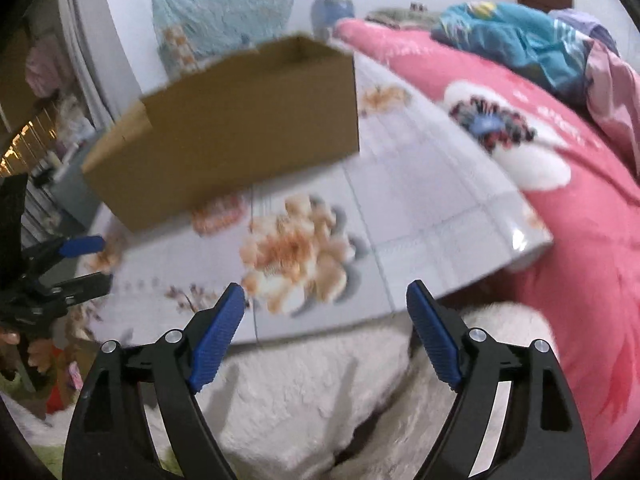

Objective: Organize jewelry

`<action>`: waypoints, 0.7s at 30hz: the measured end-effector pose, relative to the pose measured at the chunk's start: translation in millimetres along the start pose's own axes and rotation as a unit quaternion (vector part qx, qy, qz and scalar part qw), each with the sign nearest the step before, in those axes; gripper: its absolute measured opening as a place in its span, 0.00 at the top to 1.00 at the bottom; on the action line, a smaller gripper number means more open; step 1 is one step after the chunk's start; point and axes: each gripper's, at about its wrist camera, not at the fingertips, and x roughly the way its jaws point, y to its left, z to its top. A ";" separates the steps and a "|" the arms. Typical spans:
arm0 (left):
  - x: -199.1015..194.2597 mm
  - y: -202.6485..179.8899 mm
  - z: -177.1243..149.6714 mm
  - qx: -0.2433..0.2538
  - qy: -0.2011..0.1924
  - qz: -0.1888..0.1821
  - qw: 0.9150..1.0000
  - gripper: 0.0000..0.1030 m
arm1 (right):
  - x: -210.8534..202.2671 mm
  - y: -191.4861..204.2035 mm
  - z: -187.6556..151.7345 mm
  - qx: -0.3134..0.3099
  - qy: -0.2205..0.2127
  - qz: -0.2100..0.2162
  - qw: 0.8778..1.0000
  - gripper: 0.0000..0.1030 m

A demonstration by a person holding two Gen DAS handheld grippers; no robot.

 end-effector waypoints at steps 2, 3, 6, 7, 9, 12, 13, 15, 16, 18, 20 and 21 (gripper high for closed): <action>17.5 -2.4 -2.1 0.012 0.013 0.027 0.999 0.05 | 8.7 7.5 -4.2 -0.011 0.010 -0.009 1.000 0.18; 24.9 -2.2 -3.4 0.018 0.019 0.039 0.999 0.05 | 10.9 11.6 -6.1 -0.019 0.009 -0.016 1.000 0.17; 38.5 -1.2 -0.1 0.009 0.027 0.049 0.998 0.05 | 14.2 19.1 -12.0 -0.029 0.006 -0.017 0.999 0.13; 39.1 -1.7 0.9 0.006 0.021 0.053 0.998 0.05 | 12.7 19.2 -17.5 -0.029 0.007 -0.013 0.999 0.12; 42.6 -2.2 1.2 0.011 0.019 0.068 0.997 0.05 | 17.7 22.1 -17.9 -0.032 0.013 -0.012 0.999 0.12; 45.6 -5.2 -0.7 0.034 0.013 0.088 0.995 0.05 | 14.1 25.7 -20.0 -0.045 0.004 -0.036 0.998 0.10; 45.5 -3.5 -1.2 0.032 0.010 0.086 0.996 0.05 | 13.3 25.2 -19.2 -0.046 0.001 -0.042 0.998 0.08; 45.6 -2.9 -3.1 0.035 0.004 0.085 0.996 0.05 | 8.1 23.2 -17.7 -0.048 -0.008 -0.057 0.997 0.08; 45.0 -2.4 -3.1 0.036 0.002 0.085 0.996 0.05 | 5.8 21.6 -16.7 -0.050 -0.011 -0.066 0.997 0.08; 43.9 -1.4 -4.4 0.034 0.002 0.087 0.996 0.05 | 4.0 19.6 -14.7 -0.049 -0.013 -0.081 0.995 0.08; 43.5 -1.5 -4.2 0.033 0.007 0.087 0.996 0.05 | -0.5 18.6 -13.0 -0.043 -0.022 -0.099 0.994 0.08; 43.7 -1.0 -3.5 0.036 0.010 0.085 0.996 0.05 | -3.1 18.8 -12.6 -0.044 -0.029 -0.103 0.993 0.08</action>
